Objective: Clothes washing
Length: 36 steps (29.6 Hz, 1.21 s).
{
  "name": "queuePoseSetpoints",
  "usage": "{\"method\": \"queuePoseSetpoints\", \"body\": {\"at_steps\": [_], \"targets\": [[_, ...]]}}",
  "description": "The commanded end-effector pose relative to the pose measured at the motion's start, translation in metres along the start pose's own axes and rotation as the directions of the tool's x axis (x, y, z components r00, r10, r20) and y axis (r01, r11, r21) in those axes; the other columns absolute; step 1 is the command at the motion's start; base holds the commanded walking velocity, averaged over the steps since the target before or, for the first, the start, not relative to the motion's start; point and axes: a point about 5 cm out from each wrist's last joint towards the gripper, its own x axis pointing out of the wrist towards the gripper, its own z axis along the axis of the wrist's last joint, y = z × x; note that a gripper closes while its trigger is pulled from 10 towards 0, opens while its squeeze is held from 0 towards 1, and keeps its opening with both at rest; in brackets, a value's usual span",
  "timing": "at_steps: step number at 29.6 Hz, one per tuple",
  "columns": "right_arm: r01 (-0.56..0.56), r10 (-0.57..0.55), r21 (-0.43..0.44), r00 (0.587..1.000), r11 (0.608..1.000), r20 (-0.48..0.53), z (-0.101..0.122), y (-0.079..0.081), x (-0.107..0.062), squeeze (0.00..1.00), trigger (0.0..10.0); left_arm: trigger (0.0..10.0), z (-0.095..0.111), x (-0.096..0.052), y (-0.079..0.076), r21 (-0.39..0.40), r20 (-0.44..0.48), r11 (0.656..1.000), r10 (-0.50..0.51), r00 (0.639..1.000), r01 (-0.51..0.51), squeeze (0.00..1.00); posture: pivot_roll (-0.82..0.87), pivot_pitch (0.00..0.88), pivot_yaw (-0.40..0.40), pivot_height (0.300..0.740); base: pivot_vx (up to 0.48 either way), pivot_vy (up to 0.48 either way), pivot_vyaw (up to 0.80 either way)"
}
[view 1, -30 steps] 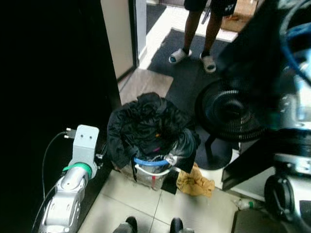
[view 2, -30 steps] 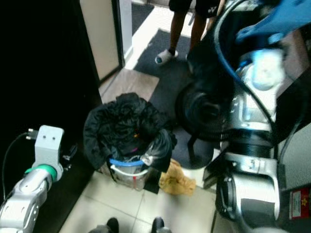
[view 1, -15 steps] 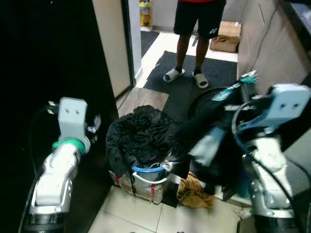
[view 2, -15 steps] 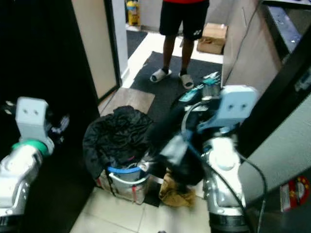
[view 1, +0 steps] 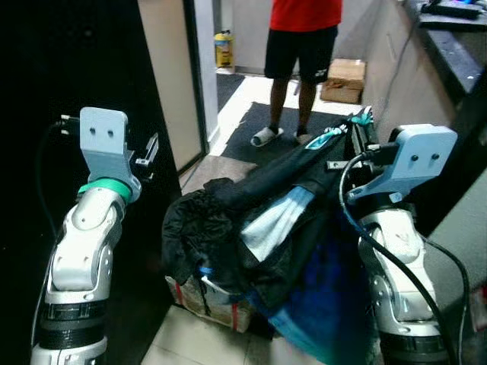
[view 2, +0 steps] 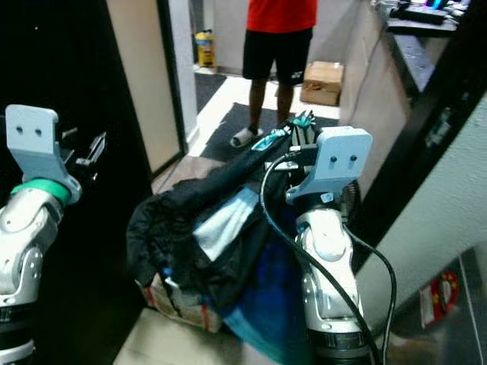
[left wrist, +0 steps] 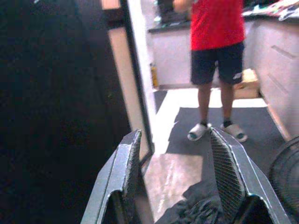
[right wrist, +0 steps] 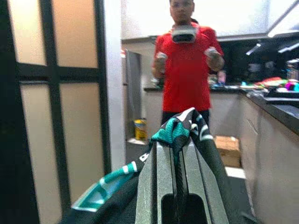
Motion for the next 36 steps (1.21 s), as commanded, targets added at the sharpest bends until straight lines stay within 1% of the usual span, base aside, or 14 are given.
{"method": "queuePoseSetpoints", "body": {"at_steps": [1, 8, 11, 16, 17, 20, 21, 23, 24, 25, 26, 27, 28, 36], "targets": [[0.004, -0.004, 0.017, 1.000, 1.000, 0.015, 0.003, 0.004, 0.005, 0.00, 10.0, 10.0, 0.004, 0.001, -0.003, -0.004, 0.009, 1.000, -0.011, 1.000, 0.011, 0.00, 0.05, 0.000, 0.066, 0.740, 0.000, 0.000, 0.00], [0.026, -0.028, 0.041, 0.999, 0.999, 0.036, 0.009, -0.001, 0.015, 0.00, 10.0, 10.0, 0.018, 0.006, -0.007, -0.027, 0.054, 0.999, -0.021, 0.998, 0.023, 0.00, 0.06, 0.000, 0.061, 0.740, 0.000, 0.000, -0.80], [0.033, -0.038, 0.067, 0.995, 0.997, 0.088, 0.020, -0.003, 0.024, 0.00, 10.0, 10.0, 0.033, 0.009, -0.009, -0.033, 0.101, 0.998, -0.045, 0.994, 0.049, 0.00, 0.06, 0.000, 0.063, 0.740, 0.000, 0.000, -0.80], [0.037, -0.047, 0.093, 0.993, 0.995, 0.110, 0.024, -0.004, 0.028, 0.00, 10.0, 10.0, 0.039, 0.010, -0.009, -0.034, 0.121, 0.998, -0.052, 0.991, 0.056, 0.00, 0.06, 0.000, 0.068, 0.740, 0.000, 0.000, -0.80], [0.025, -0.041, 0.119, 0.990, 0.993, 0.134, 0.029, -0.002, 0.031, 0.00, 10.0, 10.0, 0.048, 0.012, -0.009, -0.024, 0.151, 0.997, -0.063, 0.987, 0.067, 0.00, 0.07, 0.000, 0.069, 0.740, 0.000, 0.000, -0.80], [0.016, -0.037, 0.137, 0.988, 0.990, 0.152, 0.033, -0.002, 0.033, 0.00, 10.0, 10.0, 0.054, 0.014, -0.010, -0.017, 0.172, 0.997, -0.071, 0.983, 0.075, 0.00, 0.07, 0.000, 0.069, 0.740, 0.000, 0.000, -0.80], [0.005, -0.032, 0.156, 0.984, 0.988, 0.173, 0.037, 0.000, 0.037, 0.00, 10.0, 10.0, 0.062, 0.016, -0.009, -0.008, 0.201, 0.996, -0.080, 0.976, 0.084, 0.00, 0.08, 0.000, 0.072, 0.740, 0.000, 0.000, -0.80], [0.005, -0.032, 0.156, 0.984, 0.988, 0.173, 0.037, 0.000, 0.037, 0.00, 10.0, 10.0, 0.062, 0.016, -0.009, -0.008, 0.201, 0.996, -0.080, 0.976, 0.084, 0.00, 0.08, 0.000, 0.072, 0.740, 0.000, 0.000, -0.80], [-0.006, -0.027, 0.170, 0.981, 0.985, 0.192, 0.041, 0.002, 0.040, 0.00, 10.0, 10.0, 0.071, 0.018, -0.009, -0.002, 0.227, 0.996, -0.087, 0.970, 0.090, 0.00, 0.08, 0.000, 0.077, 0.740, 0.000, 0.000, -0.80], [-0.006, -0.027, 0.170, 0.981, 0.985, 0.192, 0.041, 0.002, 0.040, 0.00, 10.0, 10.0, 0.071, 0.018, -0.009, -0.002, 0.227, 0.996, -0.087, 0.970, 0.090, 0.00, 0.08, 0.000, 0.077, 0.740, 0.000, 0.000, -0.80], [-0.013, -0.027, 0.193, 0.979, 0.981, 0.204, 0.043, 0.004, 0.043, 0.00, 10.0, 10.0, 0.078, 0.020, -0.009, 0.002, 0.250, 0.995, -0.096, 0.964, 0.098, 0.00, 0.09, 0.000, 0.084, 0.740, 0.000, 0.000, -0.80], [-0.013, -0.027, 0.193, 0.979, 0.981, 0.204, 0.043, 0.004, 0.043, 0.00, 10.0, 10.0, 0.078, 0.020, -0.009, 0.002, 0.250, 0.995, -0.096, 0.964, 0.098, 0.00, 0.09, 0.000, 0.084, 0.740, 0.000, 0.000, -0.80], [-0.020, -0.025, 0.208, 0.977, 0.978, 0.212, 0.045, 0.006, 0.045, 0.00, 10.0, 10.0, 0.084, 0.022, -0.010, 0.009, 0.267, 0.994, -0.105, 0.958, 0.107, 0.00, 0.09, 0.000, 0.086, 0.740, 0.000, 0.000, -0.80], [-0.025, -0.027, 0.238, 0.976, 0.971, 0.215, 0.044, 0.009, 0.047, 0.00, 10.0, 10.0, 0.093, 0.024, -0.010, 0.010, 0.291, 0.993, -0.115, 0.950, 0.117, 0.00, 0.11, 0.000, 0.095, 0.740, 0.000, 0.000, -0.80]]}}
